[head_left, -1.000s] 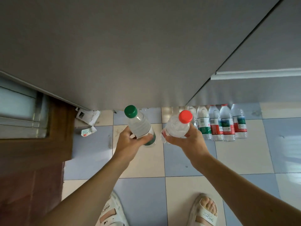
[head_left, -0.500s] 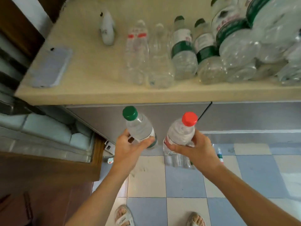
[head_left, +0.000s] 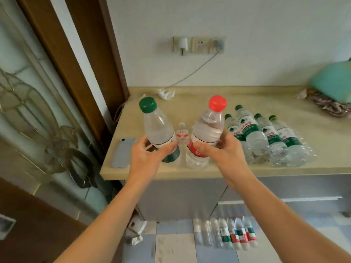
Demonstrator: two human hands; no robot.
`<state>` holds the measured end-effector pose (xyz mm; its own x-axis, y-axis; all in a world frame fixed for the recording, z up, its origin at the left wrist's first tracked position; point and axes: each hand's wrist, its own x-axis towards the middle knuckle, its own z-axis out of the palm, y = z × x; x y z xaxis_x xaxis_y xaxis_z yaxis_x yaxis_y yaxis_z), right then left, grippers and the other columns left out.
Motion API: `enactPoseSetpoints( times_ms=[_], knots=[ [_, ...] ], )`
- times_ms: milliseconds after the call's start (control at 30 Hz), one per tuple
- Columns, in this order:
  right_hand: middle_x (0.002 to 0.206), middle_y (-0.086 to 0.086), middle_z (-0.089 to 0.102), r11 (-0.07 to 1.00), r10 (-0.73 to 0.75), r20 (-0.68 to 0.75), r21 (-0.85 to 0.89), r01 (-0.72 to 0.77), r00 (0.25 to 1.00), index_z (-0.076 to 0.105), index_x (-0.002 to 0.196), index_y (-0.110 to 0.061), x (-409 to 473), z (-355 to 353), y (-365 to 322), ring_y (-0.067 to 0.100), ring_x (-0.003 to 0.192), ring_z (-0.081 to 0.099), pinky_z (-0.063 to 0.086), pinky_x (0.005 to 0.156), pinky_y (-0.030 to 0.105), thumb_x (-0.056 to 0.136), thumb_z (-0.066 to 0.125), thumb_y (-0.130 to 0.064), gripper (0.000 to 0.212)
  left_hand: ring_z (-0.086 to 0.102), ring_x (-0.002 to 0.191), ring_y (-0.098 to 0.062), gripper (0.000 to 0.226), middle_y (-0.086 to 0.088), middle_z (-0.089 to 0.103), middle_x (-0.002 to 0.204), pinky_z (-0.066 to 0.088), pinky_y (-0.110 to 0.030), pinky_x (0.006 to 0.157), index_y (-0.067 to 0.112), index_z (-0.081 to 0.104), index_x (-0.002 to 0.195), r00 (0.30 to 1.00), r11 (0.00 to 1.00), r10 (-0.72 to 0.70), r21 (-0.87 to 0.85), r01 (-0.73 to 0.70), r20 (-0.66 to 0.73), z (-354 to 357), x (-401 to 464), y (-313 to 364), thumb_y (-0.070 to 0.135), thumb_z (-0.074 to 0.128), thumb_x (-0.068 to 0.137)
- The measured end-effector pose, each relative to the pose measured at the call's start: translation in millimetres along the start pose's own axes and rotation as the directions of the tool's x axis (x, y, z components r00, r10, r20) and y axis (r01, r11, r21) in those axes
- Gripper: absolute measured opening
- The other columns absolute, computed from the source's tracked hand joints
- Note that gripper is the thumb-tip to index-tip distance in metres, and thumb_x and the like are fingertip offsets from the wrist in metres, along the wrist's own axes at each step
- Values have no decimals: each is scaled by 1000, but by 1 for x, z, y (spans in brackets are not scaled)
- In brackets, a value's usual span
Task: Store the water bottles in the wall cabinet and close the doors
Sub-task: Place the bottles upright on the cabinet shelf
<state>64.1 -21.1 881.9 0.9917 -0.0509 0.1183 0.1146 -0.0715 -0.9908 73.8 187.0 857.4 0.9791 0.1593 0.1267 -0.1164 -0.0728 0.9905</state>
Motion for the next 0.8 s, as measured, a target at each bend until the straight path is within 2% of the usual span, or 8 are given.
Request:
enactPoseSetpoints(
  times_ms=[133,200,267,333,433,567,700,800],
  knots=[
    [105,-10,77,995,-92,-59,35,94,994,69,108,-38,23,21,-78,7,97,73,56,84,31,60,87,-48,52,66,99,7,60,25,72,107,52,-10,69,38,68,115,993,993,116,-28,-116,-2,-22,34,74,55,88,61],
    [105,-12,77,988,-140,-82,54,145,987,70,107,-40,36,24,-119,5,96,73,56,83,30,60,86,-51,51,65,101,6,65,27,71,109,50,-15,77,44,66,116,984,984,178,-14,-178,-2,-28,53,116,68,82,57],
    [103,-13,77,978,-195,-98,59,201,976,71,102,-45,51,23,-159,4,95,73,55,81,28,60,86,-53,45,63,102,9,68,32,69,107,48,-14,77,46,65,114,971,971,237,-16,-237,-3,-31,73,157,75,77,53],
    [101,-11,78,964,-249,-122,66,258,961,72,100,-44,70,19,-198,5,93,74,55,79,27,62,87,-50,41,62,95,17,60,37,68,99,48,-7,67,47,65,105,957,956,288,-49,-289,-19,-29,94,196,73,75,53],
    [97,-7,79,935,-332,-160,72,346,930,74,101,-33,108,9,-251,9,90,75,57,76,29,67,91,-38,38,67,87,10,57,30,72,94,50,-12,67,42,68,98,942,933,328,-129,-335,-75,-20,128,249,70,76,50],
    [99,-2,79,892,-421,-173,98,441,890,72,108,-23,166,-8,-316,16,93,76,60,86,46,56,88,-49,61,70,85,5,58,21,76,92,53,-26,73,34,72,97,913,897,393,-176,-406,-107,-4,179,314,67,78,49],
    [99,-1,79,835,-524,-164,94,542,836,71,112,-22,229,-35,-366,17,91,77,60,83,44,79,85,-32,38,73,83,1,50,15,77,92,55,-29,73,31,75,95,878,863,463,-163,-478,-122,20,230,370,59,83,55],
    [96,-4,79,808,-572,-165,56,586,804,73,108,-24,273,-54,-396,14,87,77,60,79,40,80,84,-36,33,73,84,0,38,16,77,94,57,-27,71,34,74,99,850,837,505,-153,-525,-152,42,268,407,52,85,68]
  ],
)
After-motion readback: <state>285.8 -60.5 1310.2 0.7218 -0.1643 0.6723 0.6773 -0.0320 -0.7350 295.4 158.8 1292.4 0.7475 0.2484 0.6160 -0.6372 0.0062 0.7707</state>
